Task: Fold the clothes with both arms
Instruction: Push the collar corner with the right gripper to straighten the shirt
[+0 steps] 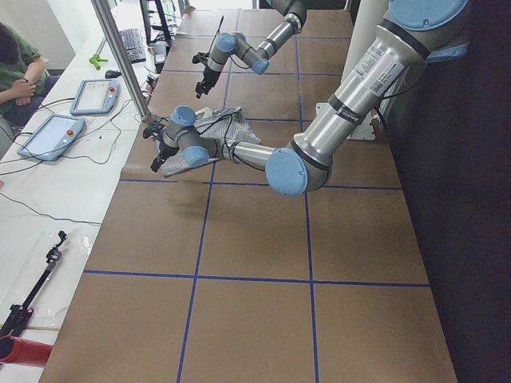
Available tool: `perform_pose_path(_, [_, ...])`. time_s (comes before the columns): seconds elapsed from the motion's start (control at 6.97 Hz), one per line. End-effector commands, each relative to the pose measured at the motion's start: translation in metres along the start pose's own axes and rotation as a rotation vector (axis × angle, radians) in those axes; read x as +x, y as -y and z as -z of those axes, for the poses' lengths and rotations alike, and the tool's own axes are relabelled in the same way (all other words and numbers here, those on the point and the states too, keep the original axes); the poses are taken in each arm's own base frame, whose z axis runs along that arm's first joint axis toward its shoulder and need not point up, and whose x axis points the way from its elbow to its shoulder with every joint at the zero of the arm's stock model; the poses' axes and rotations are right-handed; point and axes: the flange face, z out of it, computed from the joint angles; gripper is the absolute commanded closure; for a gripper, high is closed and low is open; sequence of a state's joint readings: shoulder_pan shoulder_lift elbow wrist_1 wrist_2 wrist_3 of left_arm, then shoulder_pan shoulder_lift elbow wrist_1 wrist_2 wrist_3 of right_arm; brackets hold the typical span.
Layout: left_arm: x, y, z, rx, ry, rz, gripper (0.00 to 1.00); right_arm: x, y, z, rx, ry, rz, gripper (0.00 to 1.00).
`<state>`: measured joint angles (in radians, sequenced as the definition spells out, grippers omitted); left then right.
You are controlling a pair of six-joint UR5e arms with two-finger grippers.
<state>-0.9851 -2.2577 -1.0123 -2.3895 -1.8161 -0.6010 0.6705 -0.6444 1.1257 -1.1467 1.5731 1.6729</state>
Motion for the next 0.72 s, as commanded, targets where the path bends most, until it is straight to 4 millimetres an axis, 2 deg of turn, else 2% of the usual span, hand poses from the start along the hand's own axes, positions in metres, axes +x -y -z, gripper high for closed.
perform_pose_path(0.0, [0.0,0.0,0.0,0.0,-0.001,0.002,0.0,0.001,-0.039,-0.008,0.02,0.0,-0.006,0.34])
perform_pose_path(0.57, [0.0,0.001,0.001,0.004,-0.001,0.002,0.0,0.014,-0.049,-0.033,0.055,-0.04,0.0,0.34])
